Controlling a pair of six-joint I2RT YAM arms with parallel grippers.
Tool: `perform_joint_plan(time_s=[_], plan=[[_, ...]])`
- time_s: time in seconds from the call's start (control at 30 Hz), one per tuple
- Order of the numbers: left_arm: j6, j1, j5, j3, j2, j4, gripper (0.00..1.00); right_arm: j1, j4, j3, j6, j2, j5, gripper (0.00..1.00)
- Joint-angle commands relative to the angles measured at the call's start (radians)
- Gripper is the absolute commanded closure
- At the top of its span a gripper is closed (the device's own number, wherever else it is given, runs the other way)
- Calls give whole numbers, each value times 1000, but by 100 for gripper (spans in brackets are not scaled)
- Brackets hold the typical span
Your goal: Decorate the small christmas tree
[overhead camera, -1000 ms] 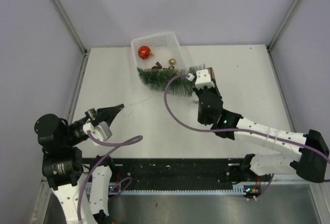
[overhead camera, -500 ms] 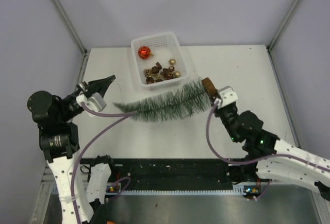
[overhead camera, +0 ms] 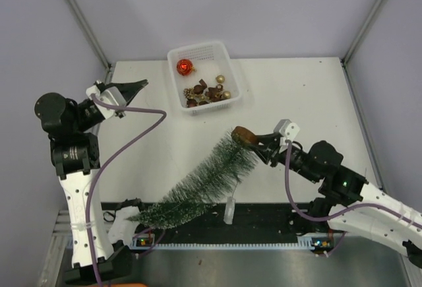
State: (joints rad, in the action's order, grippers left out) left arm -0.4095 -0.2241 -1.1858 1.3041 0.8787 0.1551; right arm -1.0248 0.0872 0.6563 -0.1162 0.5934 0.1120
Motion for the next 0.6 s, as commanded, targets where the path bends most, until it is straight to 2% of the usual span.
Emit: perform_joint_plan(time_s=[0.0, 0.27, 0.4, 0.47, 0.57], plan=[[69, 8, -23, -40, -46, -66, 100, 124, -151, 55, 180, -52, -202, 100], [156, 12, -25, -135, -87, -71, 100, 383, -317, 48, 459, -44, -504, 100], [296, 12, 2, -196, -119, -147, 100, 462, -460, 23, 625, -21, -554, 100], [398, 12, 9, -219, -135, -236, 100, 506, -518, 19, 708, -1, -567, 100], [474, 12, 15, -223, -145, -262, 100, 612, -672, 11, 893, 54, -664, 100]])
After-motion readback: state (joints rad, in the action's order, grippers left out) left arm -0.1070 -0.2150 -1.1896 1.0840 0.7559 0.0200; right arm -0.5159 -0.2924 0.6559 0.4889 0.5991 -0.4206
